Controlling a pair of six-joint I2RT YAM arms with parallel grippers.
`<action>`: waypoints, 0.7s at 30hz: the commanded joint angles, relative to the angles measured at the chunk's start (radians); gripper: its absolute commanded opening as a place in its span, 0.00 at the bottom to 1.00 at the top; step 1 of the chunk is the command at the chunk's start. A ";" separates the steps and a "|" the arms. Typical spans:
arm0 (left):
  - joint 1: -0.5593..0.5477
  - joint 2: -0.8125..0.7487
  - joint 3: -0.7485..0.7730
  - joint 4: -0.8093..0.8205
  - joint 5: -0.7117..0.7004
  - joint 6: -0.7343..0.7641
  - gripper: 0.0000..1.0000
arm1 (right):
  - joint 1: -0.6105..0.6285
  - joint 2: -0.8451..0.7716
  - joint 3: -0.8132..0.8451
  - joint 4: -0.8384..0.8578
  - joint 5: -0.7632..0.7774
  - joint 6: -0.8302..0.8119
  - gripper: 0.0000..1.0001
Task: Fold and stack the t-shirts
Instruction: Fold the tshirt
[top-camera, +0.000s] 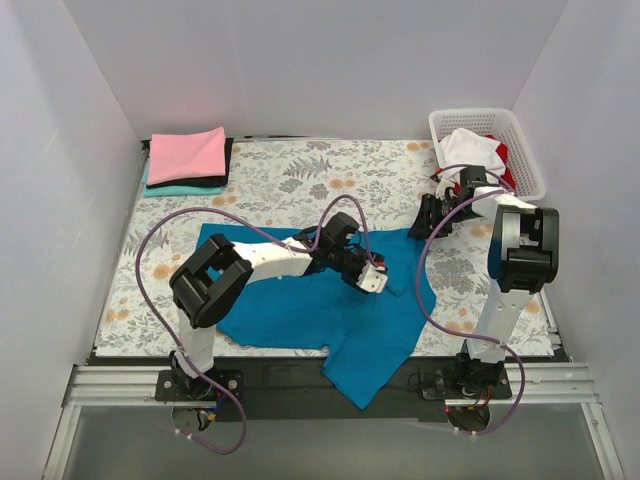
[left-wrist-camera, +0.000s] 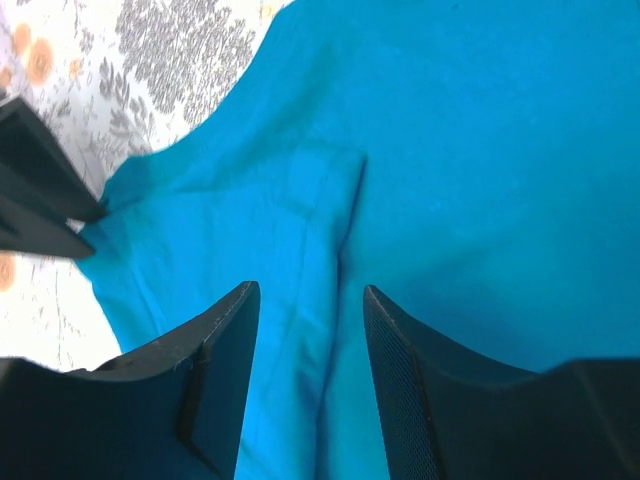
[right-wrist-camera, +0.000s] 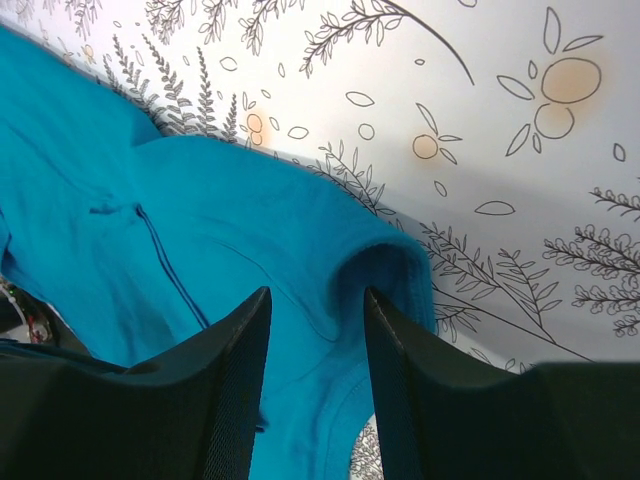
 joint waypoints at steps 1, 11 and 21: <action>-0.027 0.030 0.040 0.051 -0.003 -0.002 0.44 | -0.007 0.001 0.022 0.000 -0.038 0.031 0.48; -0.038 0.130 0.108 0.106 -0.025 -0.019 0.44 | -0.009 0.038 0.027 0.015 -0.032 0.022 0.50; -0.052 0.165 0.125 0.117 -0.023 -0.016 0.30 | -0.021 0.055 0.016 0.029 -0.026 0.024 0.51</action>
